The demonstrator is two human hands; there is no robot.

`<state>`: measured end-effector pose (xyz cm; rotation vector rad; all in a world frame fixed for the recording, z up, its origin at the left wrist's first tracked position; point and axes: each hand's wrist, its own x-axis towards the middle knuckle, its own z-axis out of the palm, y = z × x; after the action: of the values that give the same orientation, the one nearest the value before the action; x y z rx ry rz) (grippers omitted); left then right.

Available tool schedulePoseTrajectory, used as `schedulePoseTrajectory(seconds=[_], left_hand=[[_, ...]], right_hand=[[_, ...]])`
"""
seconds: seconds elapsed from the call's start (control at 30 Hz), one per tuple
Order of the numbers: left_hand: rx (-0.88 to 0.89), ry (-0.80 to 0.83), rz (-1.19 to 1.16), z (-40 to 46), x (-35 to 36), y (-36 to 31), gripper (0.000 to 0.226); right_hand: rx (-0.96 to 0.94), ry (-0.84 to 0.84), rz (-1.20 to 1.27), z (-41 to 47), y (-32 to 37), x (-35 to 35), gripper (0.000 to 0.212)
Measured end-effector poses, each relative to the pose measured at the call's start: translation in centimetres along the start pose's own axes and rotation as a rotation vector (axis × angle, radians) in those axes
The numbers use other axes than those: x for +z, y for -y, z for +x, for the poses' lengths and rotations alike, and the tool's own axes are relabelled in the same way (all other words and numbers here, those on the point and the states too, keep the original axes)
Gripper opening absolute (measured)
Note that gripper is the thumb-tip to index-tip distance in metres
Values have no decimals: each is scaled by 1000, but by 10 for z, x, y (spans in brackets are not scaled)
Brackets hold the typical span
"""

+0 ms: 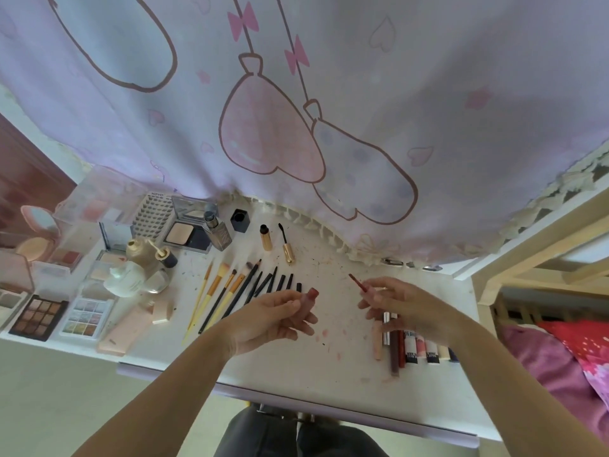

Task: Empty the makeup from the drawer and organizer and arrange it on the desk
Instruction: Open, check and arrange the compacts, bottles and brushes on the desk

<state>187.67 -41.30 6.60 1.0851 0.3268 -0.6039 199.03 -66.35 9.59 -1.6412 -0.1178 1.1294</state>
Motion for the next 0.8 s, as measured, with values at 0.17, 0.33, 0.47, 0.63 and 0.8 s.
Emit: schedulePoseTrajectory(seconds=[0.17, 0.33, 0.47, 0.63, 0.8], left_hand=[[73, -131, -276, 14, 5, 15, 31], [191, -413, 132, 34, 8, 9, 30], [391, -699, 753, 68, 11, 4, 20], [454, -762, 972, 106, 6, 11, 17], [427, -796, 1354, 118, 0, 17, 22]], right_hand=[[-18, -100, -42, 23, -34, 29, 23], [-210, -396, -316, 56, -48, 46, 25], [-306, -644, -401, 84, -51, 57, 25], [-259, -719, -461, 105, -57, 64, 24], [-230, -723, -536, 115, -57, 62, 21]])
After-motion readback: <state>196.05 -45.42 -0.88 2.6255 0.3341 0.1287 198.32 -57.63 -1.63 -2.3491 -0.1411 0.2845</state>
